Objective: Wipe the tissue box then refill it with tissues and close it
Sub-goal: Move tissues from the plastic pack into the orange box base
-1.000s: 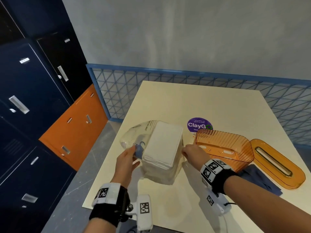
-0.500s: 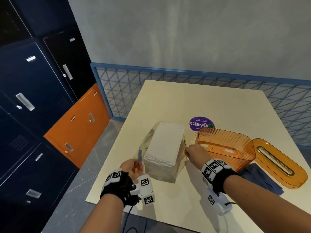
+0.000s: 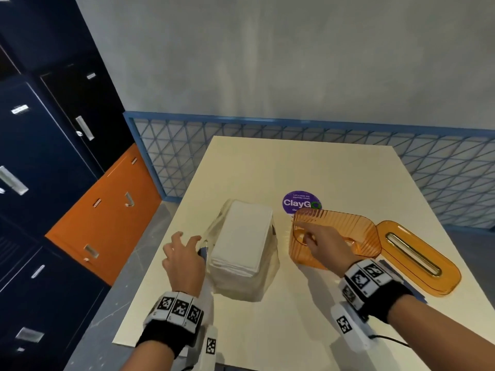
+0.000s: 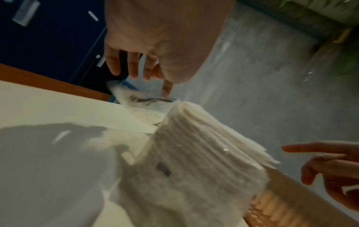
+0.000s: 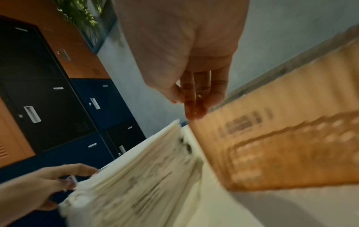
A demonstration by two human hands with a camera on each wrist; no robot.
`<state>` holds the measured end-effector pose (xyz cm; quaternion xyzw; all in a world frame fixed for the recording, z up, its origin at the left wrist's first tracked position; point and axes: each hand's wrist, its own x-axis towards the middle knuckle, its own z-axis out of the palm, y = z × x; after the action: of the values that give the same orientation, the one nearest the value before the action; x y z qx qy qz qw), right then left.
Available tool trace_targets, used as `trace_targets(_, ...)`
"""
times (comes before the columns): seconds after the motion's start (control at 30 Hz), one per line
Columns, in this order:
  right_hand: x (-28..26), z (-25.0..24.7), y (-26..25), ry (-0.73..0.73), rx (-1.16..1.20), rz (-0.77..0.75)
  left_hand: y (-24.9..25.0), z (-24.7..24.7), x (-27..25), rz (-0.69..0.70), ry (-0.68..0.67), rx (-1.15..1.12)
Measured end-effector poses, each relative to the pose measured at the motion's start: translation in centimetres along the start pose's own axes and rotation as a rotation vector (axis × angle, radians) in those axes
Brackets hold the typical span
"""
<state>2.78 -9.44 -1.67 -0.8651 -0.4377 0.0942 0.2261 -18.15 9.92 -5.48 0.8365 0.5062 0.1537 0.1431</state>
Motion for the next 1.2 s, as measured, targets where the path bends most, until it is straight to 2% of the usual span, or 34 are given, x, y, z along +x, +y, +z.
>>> trace_targets(0.07,-0.5,-1.8,2.4,0.078,-0.077,0.068,1.3,0.2,-0.1,0.098,0.067,0.043)
trace_targets(0.13,-0.8,-3.2,5.0,0.108,-0.214,0.185,3.1,0.8,-0.4,0.254,0.099,0.065)
trace_targets(0.23,-0.9,-4.1,8.4,0.079,-0.383,0.379,6.4,1.5,-0.7,0.387,-0.006,0.031)
trace_targets(0.3,-0.8,-4.1,10.1,0.018,-0.373,0.512,8.0,2.1,-1.0,0.395,-0.084,0.064)
trace_targets(0.37,-0.4,-3.8,11.1,-0.063,-0.269,0.574,8.9,2.7,-1.2,0.298,-0.201,0.164)
trace_targets(0.43,-0.3,-3.4,11.5,-0.086,-0.176,0.576,9.2,3.1,-1.4,0.229,-0.237,0.233)
trace_targets(0.57,-0.3,-2.7,11.4,-0.023,-0.109,0.520,9.3,3.2,-1.2,0.177,-0.221,0.229)
trace_targets(0.77,-0.9,-2.1,10.6,-0.058,-0.131,0.484,10.2,2.0,-1.2,0.183,-0.201,0.132)
trace_targets(1.03,-1.5,-3.7,9.0,-0.127,-0.149,0.520,12.0,0.2,-0.7,0.219,-0.208,0.248)
trace_targets(1.13,-1.2,-5.0,7.1,-0.030,-0.210,0.439,11.7,-1.1,0.2,0.199,-0.150,0.184)
trace_targets(1.2,-0.4,-5.8,5.1,0.011,-0.087,0.355,11.2,-1.9,0.6,0.202,-0.068,0.112)
